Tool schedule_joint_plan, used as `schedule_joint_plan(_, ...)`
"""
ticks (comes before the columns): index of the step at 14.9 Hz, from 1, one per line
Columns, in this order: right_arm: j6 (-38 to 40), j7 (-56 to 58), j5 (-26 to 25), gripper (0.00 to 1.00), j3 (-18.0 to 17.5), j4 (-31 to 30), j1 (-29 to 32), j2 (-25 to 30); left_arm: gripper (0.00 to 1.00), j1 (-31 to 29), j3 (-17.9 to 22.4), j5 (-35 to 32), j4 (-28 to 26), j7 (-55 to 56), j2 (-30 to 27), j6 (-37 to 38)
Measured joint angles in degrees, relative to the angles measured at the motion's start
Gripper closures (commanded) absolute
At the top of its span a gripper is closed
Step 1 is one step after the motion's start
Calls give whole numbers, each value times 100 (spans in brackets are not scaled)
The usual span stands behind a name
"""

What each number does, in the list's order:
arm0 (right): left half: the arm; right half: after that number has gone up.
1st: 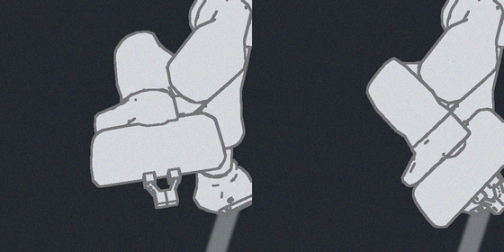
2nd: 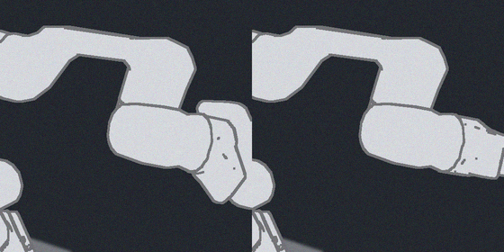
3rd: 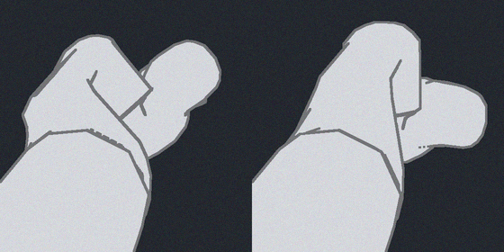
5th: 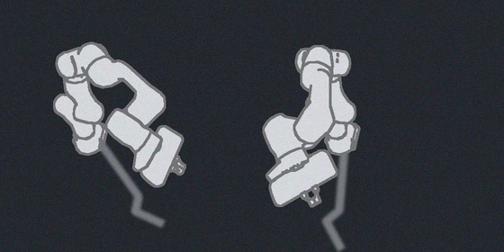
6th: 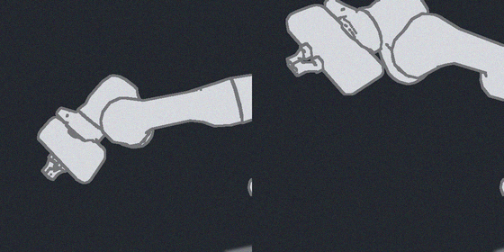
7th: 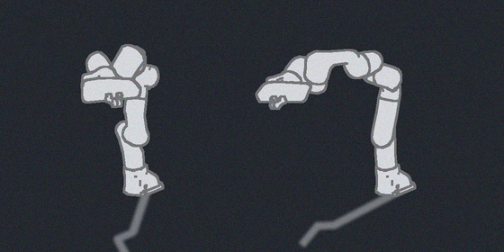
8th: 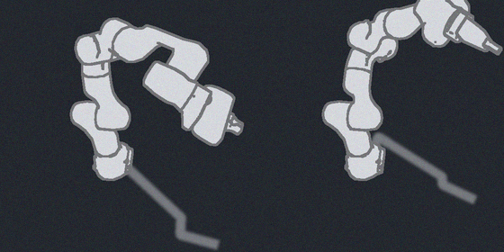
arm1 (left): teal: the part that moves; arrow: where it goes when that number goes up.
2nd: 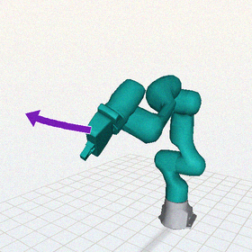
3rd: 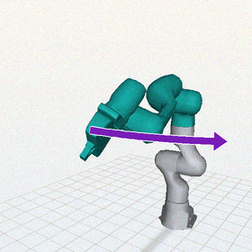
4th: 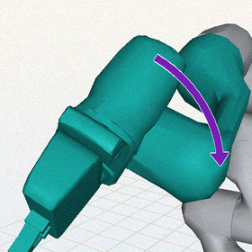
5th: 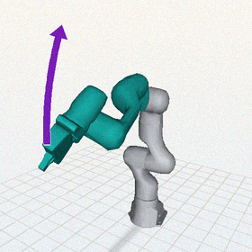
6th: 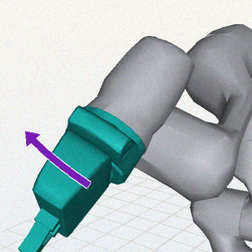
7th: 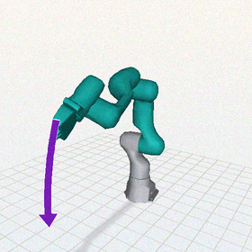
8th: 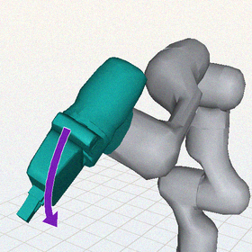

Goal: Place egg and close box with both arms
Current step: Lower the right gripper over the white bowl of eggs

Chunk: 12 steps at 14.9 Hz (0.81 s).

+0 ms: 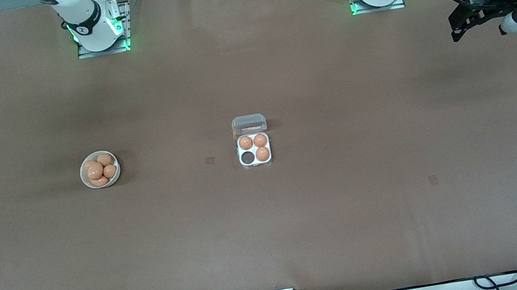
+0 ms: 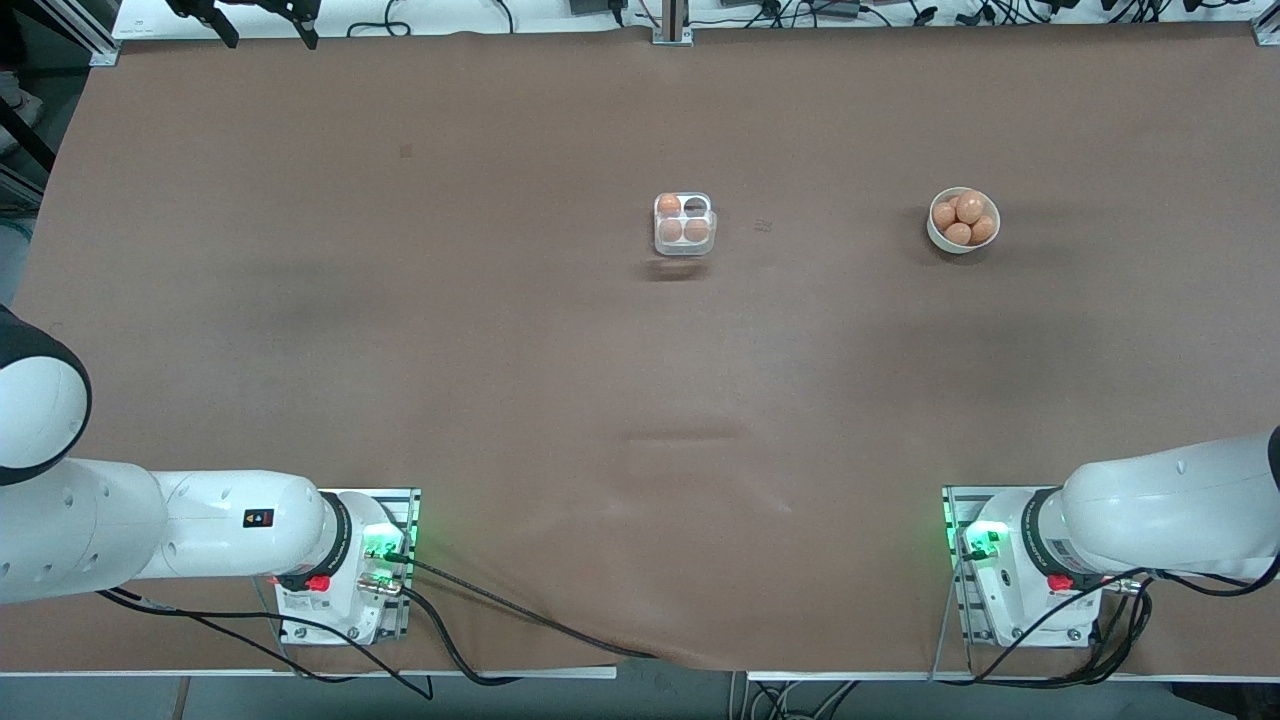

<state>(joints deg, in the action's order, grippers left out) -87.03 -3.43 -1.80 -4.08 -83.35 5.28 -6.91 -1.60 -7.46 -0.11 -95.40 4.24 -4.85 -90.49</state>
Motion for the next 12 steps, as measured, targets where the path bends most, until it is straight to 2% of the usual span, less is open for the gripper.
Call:
schedule_joint_plan(8, 88, 0, 31, 0, -64, -3, -25, -86, 0, -1, 0, 0, 3, 0, 0, 19)
schedule_joint_plan(12, 214, 2, 39, 0, -64, -57, -19, -482, 0, -2, 0, 0, 5, 0, 1, 23)
